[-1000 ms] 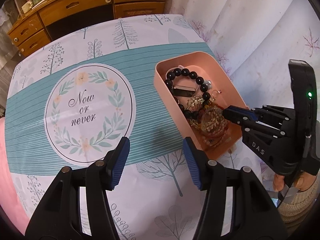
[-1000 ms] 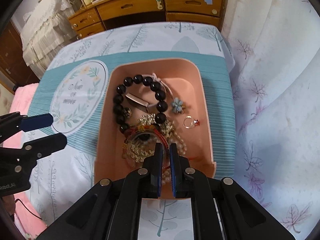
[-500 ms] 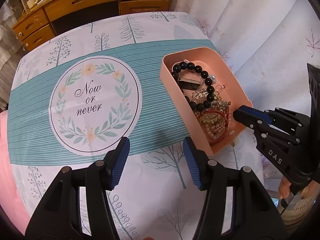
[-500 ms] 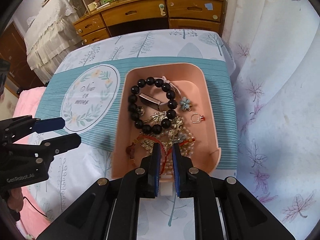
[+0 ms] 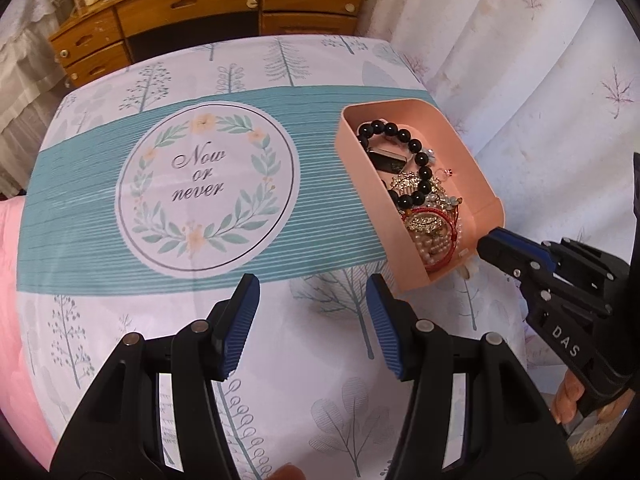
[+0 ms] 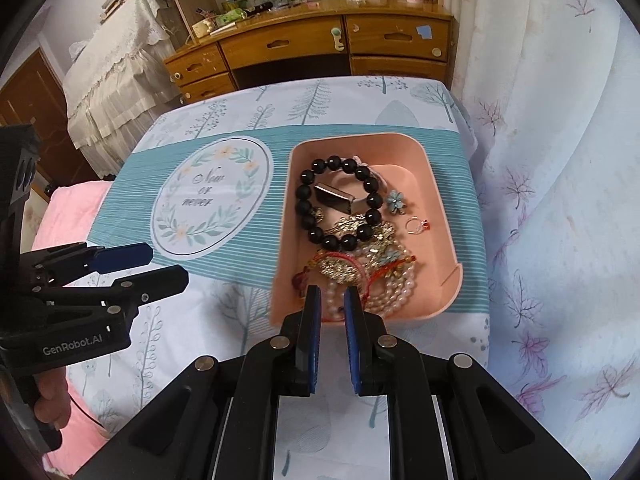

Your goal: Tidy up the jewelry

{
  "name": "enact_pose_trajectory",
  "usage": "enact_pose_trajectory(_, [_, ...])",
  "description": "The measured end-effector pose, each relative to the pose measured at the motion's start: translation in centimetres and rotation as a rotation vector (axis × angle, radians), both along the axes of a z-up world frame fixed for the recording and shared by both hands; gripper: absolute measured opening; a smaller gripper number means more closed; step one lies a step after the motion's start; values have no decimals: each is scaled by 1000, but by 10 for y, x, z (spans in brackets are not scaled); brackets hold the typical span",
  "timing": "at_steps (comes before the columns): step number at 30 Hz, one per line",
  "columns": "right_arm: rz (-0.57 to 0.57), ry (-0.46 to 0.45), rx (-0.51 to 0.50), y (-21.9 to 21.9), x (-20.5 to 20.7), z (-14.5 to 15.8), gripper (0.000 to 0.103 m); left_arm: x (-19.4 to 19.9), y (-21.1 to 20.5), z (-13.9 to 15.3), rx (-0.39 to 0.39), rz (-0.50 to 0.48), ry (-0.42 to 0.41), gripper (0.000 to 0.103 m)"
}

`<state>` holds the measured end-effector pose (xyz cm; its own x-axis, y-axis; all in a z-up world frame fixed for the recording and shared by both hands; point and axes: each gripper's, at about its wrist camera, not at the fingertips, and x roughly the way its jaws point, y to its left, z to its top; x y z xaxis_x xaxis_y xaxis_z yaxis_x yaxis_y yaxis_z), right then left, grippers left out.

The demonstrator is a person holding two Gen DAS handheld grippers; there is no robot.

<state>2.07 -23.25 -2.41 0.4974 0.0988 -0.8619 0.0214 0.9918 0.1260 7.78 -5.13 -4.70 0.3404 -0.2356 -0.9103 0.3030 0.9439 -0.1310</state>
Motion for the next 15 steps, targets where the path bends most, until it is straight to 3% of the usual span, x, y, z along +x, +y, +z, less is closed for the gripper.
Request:
enact_pose_trajectory(5, [-6, -42, 38, 12, -22, 0, 25, -22, 11, 3, 0, 43, -38, 52])
enact_pose_trajectory(12, [4, -100, 73, 27, -58, 18, 30, -61, 31, 21, -10, 113, -99, 53])
enact_pose_trajectory(15, [-15, -161, 50, 34, -78, 34, 46, -86, 33, 36, 1, 132, -190, 60])
